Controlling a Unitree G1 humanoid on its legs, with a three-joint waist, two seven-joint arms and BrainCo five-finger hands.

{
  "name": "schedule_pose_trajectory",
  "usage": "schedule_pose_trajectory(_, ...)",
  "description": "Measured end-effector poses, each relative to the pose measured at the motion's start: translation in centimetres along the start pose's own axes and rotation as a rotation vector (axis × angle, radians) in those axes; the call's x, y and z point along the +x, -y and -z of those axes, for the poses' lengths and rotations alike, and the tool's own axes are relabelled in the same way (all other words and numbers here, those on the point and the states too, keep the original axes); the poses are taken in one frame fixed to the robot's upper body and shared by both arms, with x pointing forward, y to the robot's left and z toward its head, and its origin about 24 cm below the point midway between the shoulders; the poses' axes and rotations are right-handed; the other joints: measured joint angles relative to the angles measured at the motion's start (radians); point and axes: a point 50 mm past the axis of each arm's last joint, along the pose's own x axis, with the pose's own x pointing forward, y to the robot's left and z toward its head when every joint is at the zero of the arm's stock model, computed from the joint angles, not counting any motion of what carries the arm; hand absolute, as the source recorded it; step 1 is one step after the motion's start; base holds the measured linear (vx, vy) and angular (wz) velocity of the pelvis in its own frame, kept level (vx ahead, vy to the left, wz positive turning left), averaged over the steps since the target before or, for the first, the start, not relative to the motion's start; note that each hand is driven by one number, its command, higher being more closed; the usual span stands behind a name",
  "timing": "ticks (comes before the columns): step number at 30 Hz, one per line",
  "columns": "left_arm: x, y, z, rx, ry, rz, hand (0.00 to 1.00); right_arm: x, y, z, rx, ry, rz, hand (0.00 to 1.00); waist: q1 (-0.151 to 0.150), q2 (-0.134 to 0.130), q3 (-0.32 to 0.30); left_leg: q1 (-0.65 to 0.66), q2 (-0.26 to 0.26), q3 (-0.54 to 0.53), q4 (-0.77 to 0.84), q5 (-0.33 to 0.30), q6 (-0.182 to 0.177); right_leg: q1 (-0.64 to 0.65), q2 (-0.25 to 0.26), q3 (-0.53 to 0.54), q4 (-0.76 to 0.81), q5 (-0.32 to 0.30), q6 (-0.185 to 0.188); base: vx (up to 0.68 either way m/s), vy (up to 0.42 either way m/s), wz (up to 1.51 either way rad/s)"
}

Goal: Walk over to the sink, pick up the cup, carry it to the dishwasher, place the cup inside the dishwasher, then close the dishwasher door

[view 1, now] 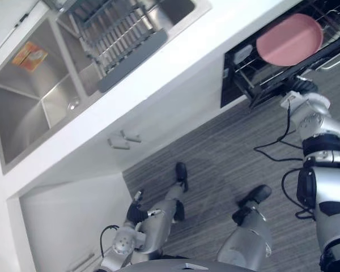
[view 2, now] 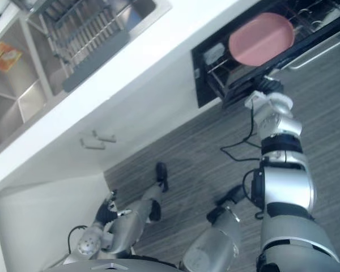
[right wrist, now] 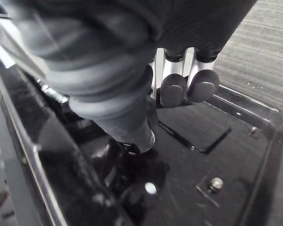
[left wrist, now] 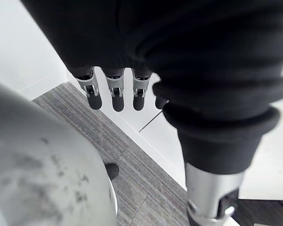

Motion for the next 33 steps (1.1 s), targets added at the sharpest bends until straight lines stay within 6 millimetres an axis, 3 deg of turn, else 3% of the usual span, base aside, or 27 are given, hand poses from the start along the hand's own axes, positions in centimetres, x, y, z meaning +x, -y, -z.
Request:
schedule_pose_trajectory(3, 0.0, 0.0, -0.3, -0.011, 0.018, 0.000, 0.00, 0.2, -0.6, -2.1, -0.076, 0.051, -0.007, 1.00, 0.028, 0.000, 0.000, -0.008, -0.020, -0.027, 0.001, 0.005, -0.007, 0.000, -0.034, -0.020, 0.041, -0.021, 0.008, 0.02, -0.006, 0.32)
schedule_pose_trajectory(4, 0.0, 0.0, -0.4, -0.009, 0.027, 0.004, 0.00, 0.1, -1.1, -2.9, -0.091, 0.082, -0.026, 0.00, 0.037, 0.000, 0.000, -0.011, -0.025, -0.034, 0.005, 0.007, -0.009, 0.000, -0.042, -0.027, 0.052, -0.028, 0.011, 0.04, -0.010, 0.19)
schedule_pose_trajectory(8, -0.2, 0.3, -0.8, -0.001, 0.051, 0.037, 0.00, 0.1, -2.5, -3.8, -0.158, 0.129, -0.076, 0.00, 0.057, 0.001, 0.000, -0.008, -0.038, -0.060, 0.006, 0.042, -0.012, 0.005, -0.064, -0.038, 0.090, -0.054, 0.012, 0.08, -0.032, 0.16)
schedule_pose_trajectory(10, -0.5, 0.4, -0.5, -0.026, 0.046, 0.046, 0.00, 0.2, -1.3, -3.9, -0.208, 0.114, -0.062, 0.00, 0.053, 0.000, 0.000, 0.008, -0.048, -0.075, 0.007, 0.057, 0.009, 0.038, -0.072, -0.061, 0.096, -0.063, 0.022, 0.12, -0.066, 0.26)
schedule_pose_trajectory(16, -1.6, 0.2, 0.1, -0.075, 0.031, 0.076, 0.00, 0.3, -1.0, -2.6, -0.360, 0.030, -0.142, 0.00, 0.021, -0.001, 0.001, 0.071, -0.052, -0.064, 0.006, 0.057, 0.009, 0.111, -0.072, -0.074, 0.094, -0.090, 0.027, 0.10, -0.087, 0.03)
schedule_pose_trajectory(20, -1.9, -0.1, 0.6, -0.098, 0.011, 0.074, 0.00, 0.3, -0.9, -1.5, -0.397, -0.001, -0.178, 0.00, 0.007, -0.002, 0.002, 0.106, -0.030, -0.040, 0.006, 0.026, 0.030, 0.144, -0.043, -0.070, 0.082, -0.093, 0.027, 0.04, -0.082, -0.11)
schedule_pose_trajectory(24, -1.9, -1.8, 1.0, -0.171, -0.008, 0.008, 0.00, -0.6, -1.1, 0.0, -0.354, 0.090, -0.206, 0.00, -0.017, -0.036, 0.027, 0.167, -0.004, -0.012, 0.005, -0.002, 0.024, 0.209, 0.001, -0.063, 0.028, -0.086, 0.023, 0.03, -0.077, -0.20)
schedule_pose_trajectory(29, -1.9, -4.6, 2.0, -0.328, -0.032, -0.087, 0.00, -4.8, -0.9, 4.1, -0.285, 0.331, -0.131, 0.00, -0.065, -0.093, 0.059, 0.216, 0.034, 0.021, -0.001, -0.023, 0.012, 0.265, 0.069, -0.051, -0.061, -0.061, 0.023, 0.04, -0.092, -0.23)
schedule_pose_trajectory(32, -2.2, -6.6, 2.8, -0.388, -0.043, -0.171, 0.00, -8.5, 0.7, 11.3, -0.314, 0.255, -0.012, 0.00, -0.097, -0.166, 0.026, 0.246, 0.057, 0.061, -0.001, -0.035, -0.002, 0.303, 0.108, -0.045, -0.116, -0.041, 0.028, 0.12, -0.102, -0.19)
schedule_pose_trajectory(33, -2.4, -7.3, 3.0, -0.405, -0.038, -0.202, 0.00, -10.3, 1.7, 14.9, -0.319, 0.161, 0.037, 0.00, -0.102, -0.201, 0.000, 0.262, 0.062, 0.070, 0.000, -0.037, -0.004, 0.325, 0.123, -0.047, -0.141, -0.038, 0.028, 0.16, -0.123, -0.12)
